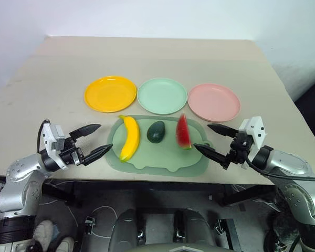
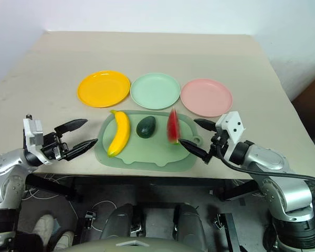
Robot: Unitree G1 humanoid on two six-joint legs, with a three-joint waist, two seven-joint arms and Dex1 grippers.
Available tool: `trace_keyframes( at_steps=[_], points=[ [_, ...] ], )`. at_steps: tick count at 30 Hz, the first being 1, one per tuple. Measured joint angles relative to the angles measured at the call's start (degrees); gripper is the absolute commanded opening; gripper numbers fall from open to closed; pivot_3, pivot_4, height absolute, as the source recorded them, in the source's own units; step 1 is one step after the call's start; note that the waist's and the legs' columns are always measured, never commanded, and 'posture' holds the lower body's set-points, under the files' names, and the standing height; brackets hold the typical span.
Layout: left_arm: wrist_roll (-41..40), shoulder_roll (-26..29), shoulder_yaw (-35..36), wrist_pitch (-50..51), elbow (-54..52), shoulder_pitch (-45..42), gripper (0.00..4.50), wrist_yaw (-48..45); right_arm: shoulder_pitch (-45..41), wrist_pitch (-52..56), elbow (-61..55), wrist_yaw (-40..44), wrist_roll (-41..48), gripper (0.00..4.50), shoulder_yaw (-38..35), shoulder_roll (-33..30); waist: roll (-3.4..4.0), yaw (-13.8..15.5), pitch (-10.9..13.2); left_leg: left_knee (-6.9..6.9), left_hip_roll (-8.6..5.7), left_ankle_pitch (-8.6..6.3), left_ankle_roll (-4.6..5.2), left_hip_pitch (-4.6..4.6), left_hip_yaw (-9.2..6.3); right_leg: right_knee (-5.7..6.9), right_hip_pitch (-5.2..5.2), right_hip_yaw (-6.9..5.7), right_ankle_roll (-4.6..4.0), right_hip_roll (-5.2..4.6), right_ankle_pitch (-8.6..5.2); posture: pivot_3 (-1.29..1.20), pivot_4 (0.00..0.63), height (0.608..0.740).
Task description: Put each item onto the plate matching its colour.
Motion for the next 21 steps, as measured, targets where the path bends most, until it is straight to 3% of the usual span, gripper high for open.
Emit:
trace_keyframes(
  at_steps=[10, 21],
  points=[
    [0.47, -0.45, 0.0, -1.1, -0.15, 0.34, 4.47, 1.41, -2.88, 6.25, 0.52, -0.79, 0.21, 4.5, 2.26, -0.74, 0.0, -0.02, 0.0, 0.0, 0.0, -0.01, 0.01, 0.0, 0.0, 0.0, -0.01, 0.0, 0.0, 0.0, 0.0, 0.0, 0.15, 0.695],
    [1.11, -2.23, -1.03, -2.24, -1.71, 0.84, 4.47, 2.3, -10.24, 22.24, 0.57, -3.54, 4.94, 4.5, 2.6, -4.5, 0.0, 0.0, 0.0, 0.0, 0.01, -0.09, 0.16, -0.02, 0.0, -0.01, -0.01, 0.0, 0.0, -0.01, 0.0, 0.0, 0.15, 0.695]
  ],
)
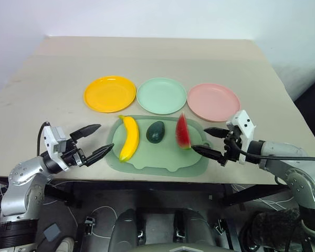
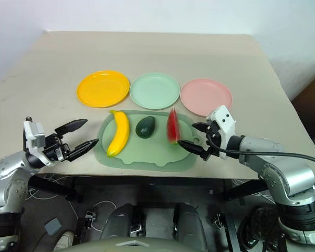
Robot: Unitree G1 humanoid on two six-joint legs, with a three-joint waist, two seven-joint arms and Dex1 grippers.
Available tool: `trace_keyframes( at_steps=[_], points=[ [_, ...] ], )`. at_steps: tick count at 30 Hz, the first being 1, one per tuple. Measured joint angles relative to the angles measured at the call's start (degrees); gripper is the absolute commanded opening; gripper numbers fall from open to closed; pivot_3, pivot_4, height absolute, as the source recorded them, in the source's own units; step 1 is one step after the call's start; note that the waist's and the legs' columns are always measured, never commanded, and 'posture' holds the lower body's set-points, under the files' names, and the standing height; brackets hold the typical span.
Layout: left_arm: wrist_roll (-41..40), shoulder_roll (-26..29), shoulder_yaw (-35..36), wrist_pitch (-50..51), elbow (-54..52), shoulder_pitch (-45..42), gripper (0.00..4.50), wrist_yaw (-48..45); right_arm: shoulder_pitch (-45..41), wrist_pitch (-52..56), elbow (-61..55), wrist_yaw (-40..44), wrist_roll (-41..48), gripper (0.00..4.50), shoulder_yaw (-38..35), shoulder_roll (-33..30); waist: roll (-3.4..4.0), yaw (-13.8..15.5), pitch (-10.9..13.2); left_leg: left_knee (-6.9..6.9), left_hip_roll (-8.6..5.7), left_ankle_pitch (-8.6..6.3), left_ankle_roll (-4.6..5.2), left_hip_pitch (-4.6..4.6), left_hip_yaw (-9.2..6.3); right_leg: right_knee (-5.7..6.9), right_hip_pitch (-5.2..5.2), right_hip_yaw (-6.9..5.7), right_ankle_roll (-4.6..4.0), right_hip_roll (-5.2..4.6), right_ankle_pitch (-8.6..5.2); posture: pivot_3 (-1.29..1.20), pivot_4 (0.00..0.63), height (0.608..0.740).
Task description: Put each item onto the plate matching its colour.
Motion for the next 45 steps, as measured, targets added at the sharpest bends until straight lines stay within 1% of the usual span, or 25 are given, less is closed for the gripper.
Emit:
trace_keyframes(
  at_steps=[7, 10, 12, 15, 17, 22, 29, 36, 45],
  points=[
    [0.72, -0.97, -1.82, -0.43, 0.15, -1.26, 4.47, -0.06, -10.26, 13.05, 2.68, -8.46, 6.44, 4.5, -1.43, 5.35, 0.0, -0.06, 0.0, 0.0, 0.0, 0.01, -0.01, -0.02, 0.02, 0.0, -0.02, 0.0, -0.01, 0.01, 0.01, 0.0, 0.15, 0.695],
    [1.26, -1.3, -2.29, -1.02, 0.3, -1.6, 4.47, 0.09, -13.18, 17.28, 3.55, -11.07, 8.47, 4.5, -2.84, 6.22, 0.0, 0.04, 0.0, 0.0, -0.01, 0.0, -0.01, -0.04, 0.03, 0.0, -0.03, 0.0, -0.01, 0.0, 0.01, 0.0, 0.15, 0.695],
    [1.58, -1.39, -2.48, -1.42, 1.59, -2.23, 4.47, -0.34, -16.0, 21.19, 3.92, -14.64, 8.35, 4.5, -2.66, 8.34, 0.0, -0.13, 0.0, 0.0, -0.01, 0.01, -0.01, -0.03, 0.04, 0.02, -0.05, 0.0, -0.01, 0.01, 0.02, 0.0, 0.15, 0.695],
    [2.22, -1.76, -3.42, -2.53, 3.68, -4.76, 4.47, -0.81, -20.91, 26.7, 4.55, -21.12, 7.04, 4.5, -1.72, 14.36, 0.02, -0.34, -0.01, -0.01, 0.0, 0.02, -0.03, -0.04, 0.06, 0.04, -0.09, 0.01, -0.07, 0.08, 0.05, 0.0, 0.15, 0.695],
    [3.18, -2.14, -4.06, -3.73, 4.28, -5.45, 4.47, -0.89, -22.54, 29.56, 5.06, -23.87, 5.96, 4.5, -1.22, 16.89, 0.02, -0.3, -0.01, -0.02, -0.01, 0.16, -0.27, -0.09, 0.11, 0.01, -0.12, 0.02, -0.06, 0.07, 0.05, 0.0, 0.15, 0.695],
    [3.92, -2.67, -4.29, -4.68, 5.63, -5.36, 4.47, -0.84, -24.9, 35.88, 6.61, -28.67, 2.55, 4.5, -0.8, 20.61, 0.02, -0.25, -0.02, -0.02, -0.03, 0.17, -0.28, -0.19, 0.19, 0.02, -0.26, 0.05, -0.05, 0.06, 0.06, 0.0, 0.15, 0.695],
    [4.4, -2.86, -4.38, -4.91, 5.82, -5.51, 4.47, -0.76, -25.81, 36.71, 9.33, -31.97, 0.38, 4.5, 0.66, 21.8, 0.02, -0.46, -0.01, -0.05, -0.02, 0.17, -0.29, -0.2, 0.24, 0.04, -0.33, 0.09, -0.05, 0.07, 0.06, 0.0, 0.15, 0.695],
    [4.44, -3.2, -4.54, -4.93, 6.21, -5.44, 4.47, -0.88, -27.71, 36.72, 16.95, -34.72, -1.77, 4.5, 4.21, 22.26, 0.02, -0.5, -0.01, -0.06, -0.02, 0.17, -0.29, -0.23, 0.34, 0.07, -0.43, 0.16, -0.05, 0.08, 0.06, 0.0, 0.15, 0.695],
    [4.52, -3.62, -5.02, -5.17, 6.28, -5.47, 4.47, -0.84, -31.27, 36.63, 21.86, -37.57, -3.29, 4.5, 8.36, 23.42, 0.01, -0.65, -0.04, -0.07, 0.01, 0.17, -0.3, -0.21, 0.42, 0.1, -0.48, 0.22, -0.04, 0.08, 0.06, 0.0, 0.15, 0.695]
  ],
)
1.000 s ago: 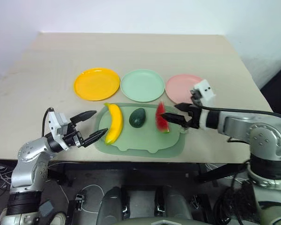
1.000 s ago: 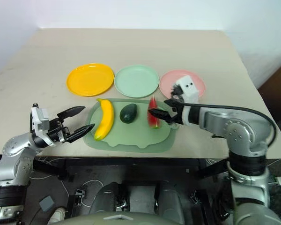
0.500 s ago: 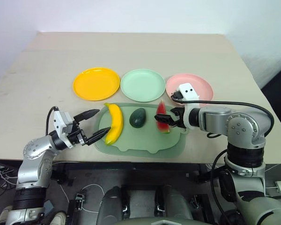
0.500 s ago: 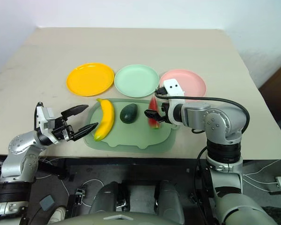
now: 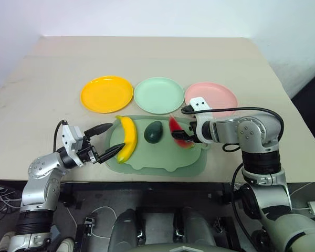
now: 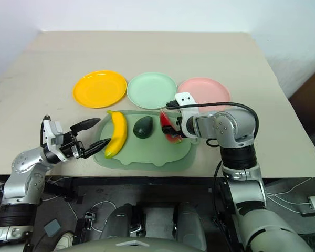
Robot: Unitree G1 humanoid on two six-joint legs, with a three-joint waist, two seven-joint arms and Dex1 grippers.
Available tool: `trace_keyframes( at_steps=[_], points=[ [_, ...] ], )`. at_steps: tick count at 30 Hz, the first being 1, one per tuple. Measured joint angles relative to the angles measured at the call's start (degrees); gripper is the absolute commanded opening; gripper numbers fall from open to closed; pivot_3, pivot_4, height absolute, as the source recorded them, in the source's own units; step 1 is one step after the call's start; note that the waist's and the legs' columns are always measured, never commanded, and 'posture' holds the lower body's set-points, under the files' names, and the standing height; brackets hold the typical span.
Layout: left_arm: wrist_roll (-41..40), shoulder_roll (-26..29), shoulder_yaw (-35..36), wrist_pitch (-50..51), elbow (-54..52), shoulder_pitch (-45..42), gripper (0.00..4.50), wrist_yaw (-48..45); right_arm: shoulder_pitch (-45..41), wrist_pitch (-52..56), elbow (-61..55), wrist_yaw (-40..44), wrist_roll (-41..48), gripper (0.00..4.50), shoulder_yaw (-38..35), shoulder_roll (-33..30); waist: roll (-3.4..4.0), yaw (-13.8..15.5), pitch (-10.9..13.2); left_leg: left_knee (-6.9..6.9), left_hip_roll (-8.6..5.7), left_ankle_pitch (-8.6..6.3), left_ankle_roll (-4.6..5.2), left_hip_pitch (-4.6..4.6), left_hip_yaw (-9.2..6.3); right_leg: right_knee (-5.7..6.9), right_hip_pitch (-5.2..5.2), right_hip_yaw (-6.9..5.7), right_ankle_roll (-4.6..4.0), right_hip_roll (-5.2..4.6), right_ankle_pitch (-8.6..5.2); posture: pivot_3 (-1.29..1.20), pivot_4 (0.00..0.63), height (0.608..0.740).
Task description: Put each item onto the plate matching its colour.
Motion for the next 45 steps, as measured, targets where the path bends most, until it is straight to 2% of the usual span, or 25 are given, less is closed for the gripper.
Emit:
trace_keyframes(
  at_steps=[4, 13, 19, 20, 31, 36, 41, 45],
  points=[
    [0.02, -0.01, -0.2, -0.14, 0.02, 0.0, 4.47, 0.01, -0.19, -0.53, -1.21, 0.29, -0.51, 4.5, 4.36, -1.69, -0.02, 0.04, -0.03, 0.0, 0.01, 0.0, 0.0, 0.01, -0.01, 0.0, 0.0, 0.0, 0.0, 0.0, 0.0, 0.0, 0.15, 0.695],
    [0.44, -0.01, -0.28, -0.93, 1.44, -0.04, 4.47, 0.0, -0.53, -1.06, -2.36, 1.06, 0.48, 4.5, 8.98, -4.16, -0.14, 0.05, -0.14, 0.0, 0.02, 0.0, 0.0, 0.02, -0.01, 0.0, 0.01, 0.0, 0.0, 0.0, 0.0, 0.0, 0.15, 0.695],
    [0.68, -0.01, -0.32, -1.33, 2.14, -0.2, 4.5, 0.0, -0.44, -1.04, -1.48, 0.48, 3.31, 2.67, 7.47, -3.77, -0.2, 0.03, -0.18, -0.01, 0.04, 0.0, 0.0, 0.03, 0.0, 0.0, 0.01, 0.0, 0.0, 0.0, 0.0, 0.0, 0.15, 0.695],
    [0.75, -0.01, -0.33, -1.34, 2.18, -0.28, 4.5, 0.0, -0.43, -1.07, -1.47, 0.37, 3.8, 2.53, 7.39, -3.76, -0.19, 0.02, -0.18, -0.01, 0.04, 0.0, 0.0, 0.03, 0.0, 0.0, 0.01, 0.0, 0.0, 0.01, 0.0, 0.0, 0.15, 0.695],
    [1.02, -0.07, -0.33, -2.04, 2.2, -1.08, 4.5, 0.34, -0.87, -0.37, -1.94, 2.27, 5.39, 2.42, 7.48, -6.58, -0.18, 0.26, -0.18, -0.02, 0.04, -0.01, 0.02, -0.02, 0.0, -0.02, -0.03, 0.0, 0.0, -0.03, 0.0, 0.0, 0.15, 0.695],
    [1.01, 0.06, -0.2, -2.03, 2.11, -0.88, 4.5, 0.55, -5.26, -1.4, 1.24, 5.27, 1.68, 2.42, 4.66, -10.37, -0.15, 0.15, -0.15, -0.02, 0.03, -0.01, 0.02, -0.14, 0.04, -0.02, -0.19, 0.01, 0.0, -0.02, 0.0, 0.0, 0.15, 0.695],
    [0.99, 0.16, -0.06, -2.0, 1.65, -0.21, 4.5, 0.96, -11.4, -11.19, 13.68, 10.52, -4.37, 2.42, 3.91, -13.3, -0.15, -0.08, -0.15, -0.04, 0.03, -0.01, 0.01, -0.13, 0.17, -0.02, -0.22, 0.05, 0.0, 0.01, 0.0, 0.0, 0.15, 0.695],
    [0.79, 0.17, 0.48, -1.83, 0.95, 0.45, 4.5, 1.78, -16.13, -23.9, 31.67, 14.55, -12.04, 2.42, 4.89, -13.77, -0.13, -0.2, -0.13, -0.04, 0.02, 0.0, 0.01, -0.13, 0.34, -0.02, -0.24, 0.09, 0.01, 0.01, 0.0, 0.0, 0.15, 0.695]
  ],
)
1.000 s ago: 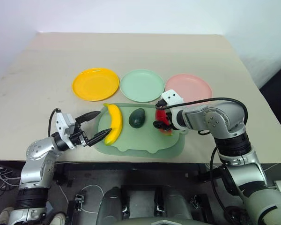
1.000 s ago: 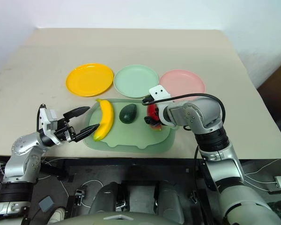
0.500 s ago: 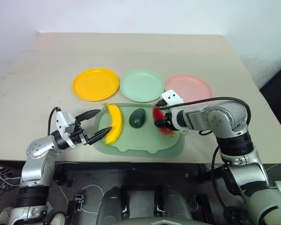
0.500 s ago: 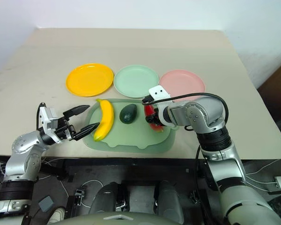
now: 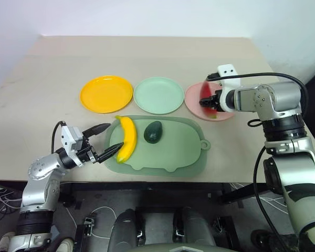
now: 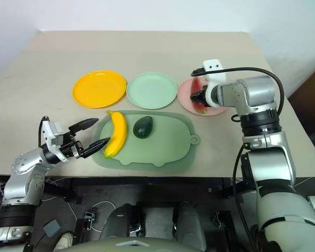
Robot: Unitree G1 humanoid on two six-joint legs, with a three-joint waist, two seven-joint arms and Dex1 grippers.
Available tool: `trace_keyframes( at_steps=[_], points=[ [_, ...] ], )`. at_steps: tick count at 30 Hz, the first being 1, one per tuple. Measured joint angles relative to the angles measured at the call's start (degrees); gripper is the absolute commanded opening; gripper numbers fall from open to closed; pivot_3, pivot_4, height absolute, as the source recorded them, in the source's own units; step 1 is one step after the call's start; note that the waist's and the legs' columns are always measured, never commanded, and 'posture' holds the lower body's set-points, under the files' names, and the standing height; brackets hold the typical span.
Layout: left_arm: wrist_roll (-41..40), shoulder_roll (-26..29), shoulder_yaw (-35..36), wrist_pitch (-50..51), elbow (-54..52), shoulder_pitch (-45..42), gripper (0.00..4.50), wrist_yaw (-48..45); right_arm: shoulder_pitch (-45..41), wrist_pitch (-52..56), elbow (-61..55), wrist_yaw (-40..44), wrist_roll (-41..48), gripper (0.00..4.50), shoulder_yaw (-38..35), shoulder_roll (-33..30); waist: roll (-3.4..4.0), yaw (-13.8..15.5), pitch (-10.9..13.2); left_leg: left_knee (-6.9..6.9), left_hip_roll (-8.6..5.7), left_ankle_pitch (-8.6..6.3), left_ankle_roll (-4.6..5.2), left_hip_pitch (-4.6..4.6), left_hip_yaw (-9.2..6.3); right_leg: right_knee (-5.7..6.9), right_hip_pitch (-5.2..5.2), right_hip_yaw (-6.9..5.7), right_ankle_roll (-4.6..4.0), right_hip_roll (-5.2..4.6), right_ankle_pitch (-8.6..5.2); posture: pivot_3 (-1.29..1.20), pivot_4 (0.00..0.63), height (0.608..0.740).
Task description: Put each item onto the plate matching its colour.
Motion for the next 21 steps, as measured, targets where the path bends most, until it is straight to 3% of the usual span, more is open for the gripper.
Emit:
trace_keyframes(
  at_steps=[12, 18, 21],
  points=[
    [-0.35, -0.11, 0.39, 1.02, -3.07, 1.07, 4.5, 1.63, -9.9, -26.53, 36.69, 6.28, -14.75, 2.42, 1.29, 7.33, 0.11, -1.97, 0.07, -0.02, 0.03, 0.06, -0.09, -0.01, 0.15, 0.1, -0.11, 0.12, 0.02, 0.06, -0.01, 0.0, 0.15, 0.695],
    [-0.38, 0.16, 0.72, 1.05, -3.3, 2.02, 4.5, 2.39, -11.6, -30.4, 40.7, 7.46, -17.53, 4.32, -0.25, 7.64, 0.12, -1.98, 0.07, -0.01, 0.03, 0.06, -0.09, 0.01, 0.14, 0.11, -0.1, 0.15, 0.02, 0.05, -0.01, 0.0, 0.15, 0.695],
    [-0.53, 0.39, 0.83, 1.06, -3.7, 2.29, 4.5, 2.48, -11.78, -30.95, 40.85, 7.41, -18.38, 4.46, -1.19, 7.56, 0.12, -2.09, 0.07, -0.01, 0.04, 0.06, -0.09, 0.01, 0.13, 0.12, -0.11, 0.18, 0.02, 0.05, -0.01, 0.0, 0.15, 0.695]
  ],
)
